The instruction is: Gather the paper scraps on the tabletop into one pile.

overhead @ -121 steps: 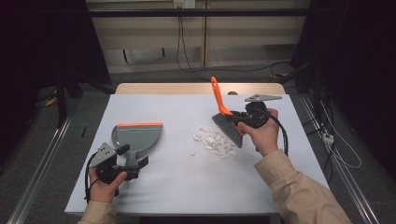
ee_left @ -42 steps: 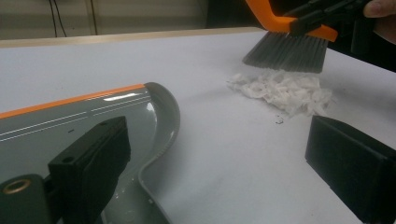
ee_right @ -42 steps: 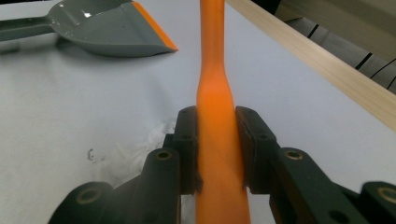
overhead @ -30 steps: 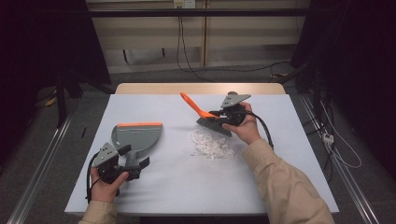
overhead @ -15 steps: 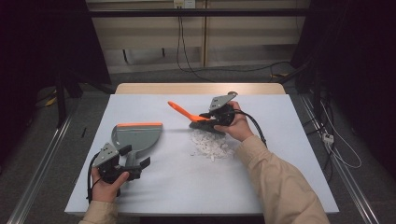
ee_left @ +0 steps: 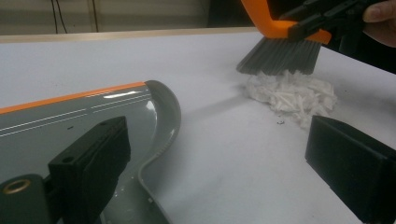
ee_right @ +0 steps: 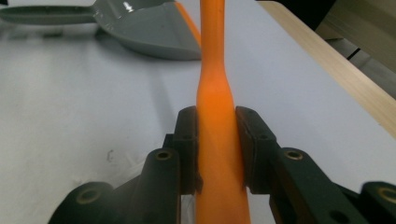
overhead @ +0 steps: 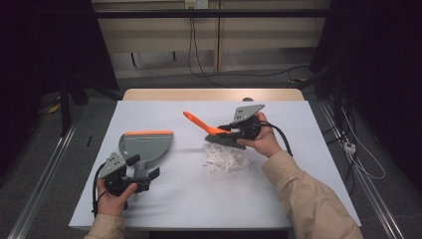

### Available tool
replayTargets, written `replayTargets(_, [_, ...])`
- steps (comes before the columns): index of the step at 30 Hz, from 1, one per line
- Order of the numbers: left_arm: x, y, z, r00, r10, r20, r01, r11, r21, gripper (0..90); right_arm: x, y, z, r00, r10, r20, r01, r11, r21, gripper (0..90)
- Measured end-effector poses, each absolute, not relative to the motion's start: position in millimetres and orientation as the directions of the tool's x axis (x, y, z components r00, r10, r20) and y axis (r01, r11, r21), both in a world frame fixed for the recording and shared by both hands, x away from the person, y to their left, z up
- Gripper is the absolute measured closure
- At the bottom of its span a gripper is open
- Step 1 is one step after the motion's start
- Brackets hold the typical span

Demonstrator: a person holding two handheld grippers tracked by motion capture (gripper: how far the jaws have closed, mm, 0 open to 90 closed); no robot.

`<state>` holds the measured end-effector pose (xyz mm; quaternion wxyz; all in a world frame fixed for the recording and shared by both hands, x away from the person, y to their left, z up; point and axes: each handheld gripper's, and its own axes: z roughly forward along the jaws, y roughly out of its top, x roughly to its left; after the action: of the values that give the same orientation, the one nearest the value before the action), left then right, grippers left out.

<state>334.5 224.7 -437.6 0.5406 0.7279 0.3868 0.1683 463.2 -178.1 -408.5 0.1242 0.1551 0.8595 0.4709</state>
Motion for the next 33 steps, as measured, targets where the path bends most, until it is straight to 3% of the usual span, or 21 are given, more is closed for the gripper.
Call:
replayTargets(7, [335.1, 226.0, -438.1, 0.646, 0.744, -0.172, 0.381, -0.120, 0.917, 6.3, 474.1, -176.5, -420.9, -0.902, 0.428, -0.056, 0.194, 0.517, 0.834, 71.3])
replayTargets(13, [334.9, 227.4, -438.7, 0.643, 0.745, -0.177, 0.384, -0.113, 0.916, 6.3, 468.0, -176.9, -418.1, -0.929, 0.368, -0.046, 0.184, 0.566, 0.803, 71.3])
replayTargets(15, [334.7, 227.5, -438.5, 0.643, 0.744, -0.180, 0.385, -0.110, 0.916, 6.3, 466.4, -181.8, -411.7, -0.928, 0.372, -0.014, 0.198, 0.524, 0.829, 71.3])
replayTargets(19, [334.5, 228.0, -437.7, 0.646, 0.742, -0.177, 0.381, -0.113, 0.918, 6.3, 462.7, -191.2, -399.9, -0.903, 0.427, -0.051, 0.199, 0.519, 0.831, 71.3])
replayTargets(33, [333.4, 228.7, -436.6, 0.652, 0.736, -0.183, 0.379, -0.107, 0.919, 6.3, 437.3, -236.2, -404.9, -0.789, 0.615, -0.001, 0.336, 0.432, 0.837, 71.3])
